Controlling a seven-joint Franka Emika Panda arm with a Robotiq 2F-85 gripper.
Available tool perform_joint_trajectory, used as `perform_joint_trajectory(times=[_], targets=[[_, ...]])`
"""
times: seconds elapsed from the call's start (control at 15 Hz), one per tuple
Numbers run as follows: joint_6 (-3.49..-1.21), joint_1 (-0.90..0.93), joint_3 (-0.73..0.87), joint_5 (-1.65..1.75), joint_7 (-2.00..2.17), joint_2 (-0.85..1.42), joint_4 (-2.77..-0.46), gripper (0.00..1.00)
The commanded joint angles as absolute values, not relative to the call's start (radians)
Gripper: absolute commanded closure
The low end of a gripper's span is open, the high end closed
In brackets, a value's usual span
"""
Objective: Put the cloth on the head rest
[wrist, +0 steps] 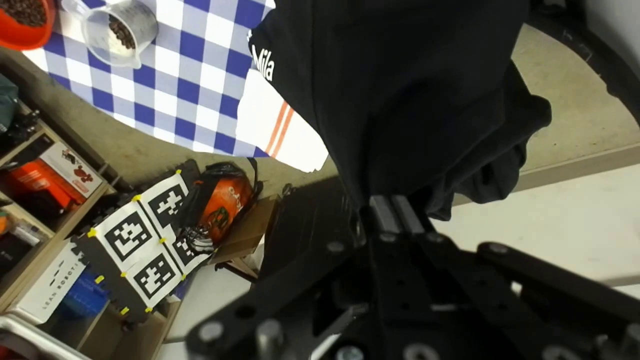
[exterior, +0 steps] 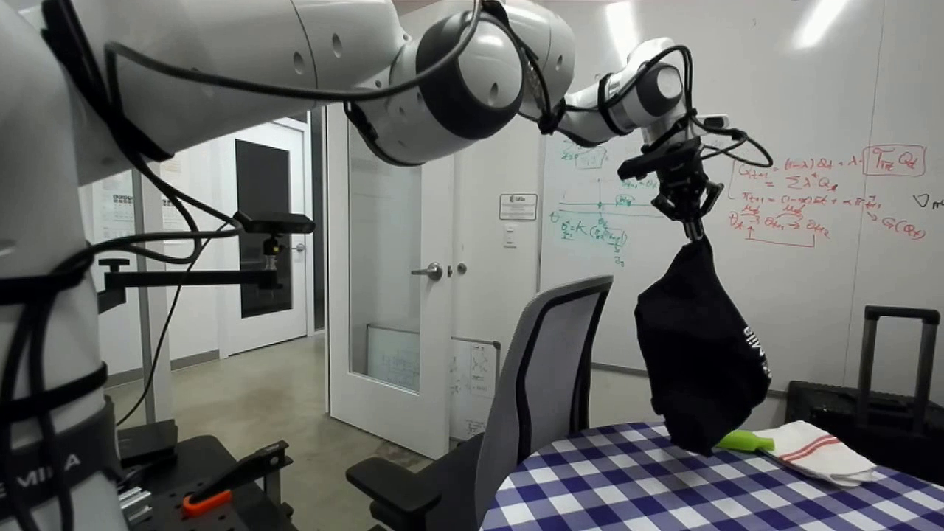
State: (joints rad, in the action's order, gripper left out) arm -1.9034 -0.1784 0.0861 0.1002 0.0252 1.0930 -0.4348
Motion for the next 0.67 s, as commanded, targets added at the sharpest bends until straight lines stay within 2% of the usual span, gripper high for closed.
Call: perform_joint_trajectory(times=[0.0, 0.13, 0.2, 0.33, 0.6], targets=[[-1.805, -0.167, 0.068, 0.085, -0.092, 1.040, -0.480, 0.97], [-1.755, -0.146, 0.075, 0.103, -0.119, 1.065, -0.505, 0.97], [-1.674, -0.140, 0.077, 0.109, -0.138, 1.137, -0.407, 0.97], [-1.596, -0.125, 0.090, 0.128, -0.158, 1.154, -0.400, 0.97], [-1.638, -0.130, 0.095, 0.125, -0.133, 1.069, -0.441, 0.97]])
